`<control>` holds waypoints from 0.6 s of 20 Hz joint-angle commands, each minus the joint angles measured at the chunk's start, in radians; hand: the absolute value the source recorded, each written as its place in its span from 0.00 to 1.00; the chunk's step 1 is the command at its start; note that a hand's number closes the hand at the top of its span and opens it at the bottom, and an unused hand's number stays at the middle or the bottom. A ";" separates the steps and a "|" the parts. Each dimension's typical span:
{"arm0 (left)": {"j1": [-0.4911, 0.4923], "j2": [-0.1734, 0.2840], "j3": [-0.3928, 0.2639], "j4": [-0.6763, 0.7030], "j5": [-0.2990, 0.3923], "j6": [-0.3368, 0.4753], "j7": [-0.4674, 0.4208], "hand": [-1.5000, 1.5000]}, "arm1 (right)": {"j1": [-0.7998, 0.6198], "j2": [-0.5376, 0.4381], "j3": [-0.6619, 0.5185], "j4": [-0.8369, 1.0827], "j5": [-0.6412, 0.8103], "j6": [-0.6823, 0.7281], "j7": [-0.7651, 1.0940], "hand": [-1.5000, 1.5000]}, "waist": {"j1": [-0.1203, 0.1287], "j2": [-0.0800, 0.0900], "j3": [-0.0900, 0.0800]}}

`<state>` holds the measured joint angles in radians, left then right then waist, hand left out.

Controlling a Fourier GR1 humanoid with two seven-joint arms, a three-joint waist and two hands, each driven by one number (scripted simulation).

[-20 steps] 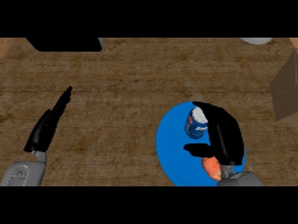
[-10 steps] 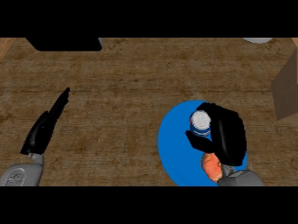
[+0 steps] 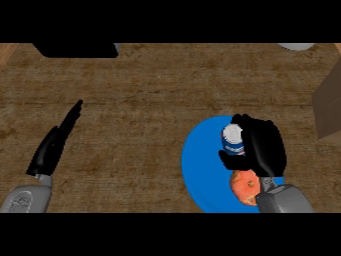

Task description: Pick the can from the plate and place it in the cardboard box

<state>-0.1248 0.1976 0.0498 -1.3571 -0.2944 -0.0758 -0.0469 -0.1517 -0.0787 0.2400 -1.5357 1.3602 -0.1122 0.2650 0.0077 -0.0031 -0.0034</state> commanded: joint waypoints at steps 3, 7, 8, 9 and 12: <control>-0.007 -0.007 0.008 -0.007 0.008 -0.005 0.017 0.50 | -0.085 -0.007 0.018 -0.096 0.008 0.348 0.096 1.00 | -0.008 0.002 0.003; 0.028 -0.001 0.014 -0.024 0.011 -0.009 -0.001 0.50 | -0.197 -0.043 -0.050 -0.268 -0.007 0.515 0.158 1.00 | -0.008 -0.001 0.003; 0.006 -0.028 -0.008 0.023 -0.028 0.027 -0.006 0.50 | -0.140 -0.045 -0.043 -0.283 0.005 0.456 0.142 1.00 | -0.011 0.001 0.003; -0.033 -0.001 0.022 0.016 -0.008 0.011 0.023 0.50 | -0.182 -0.081 -0.083 -0.324 0.002 0.520 0.159 1.00 | -0.014 0.000 0.003; 0.041 0.020 0.024 -0.028 0.012 -0.022 -0.011 0.50 | -0.235 -0.082 -0.114 -0.453 0.025 0.619 0.244 1.00 | -0.011 -0.003 0.002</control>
<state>-0.1121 0.2003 0.0664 -1.3547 -0.2925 -0.0795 -0.0560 -0.3241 -0.1453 0.1667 -1.8504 1.3726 0.3749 0.4314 -0.0032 -0.0034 -0.0007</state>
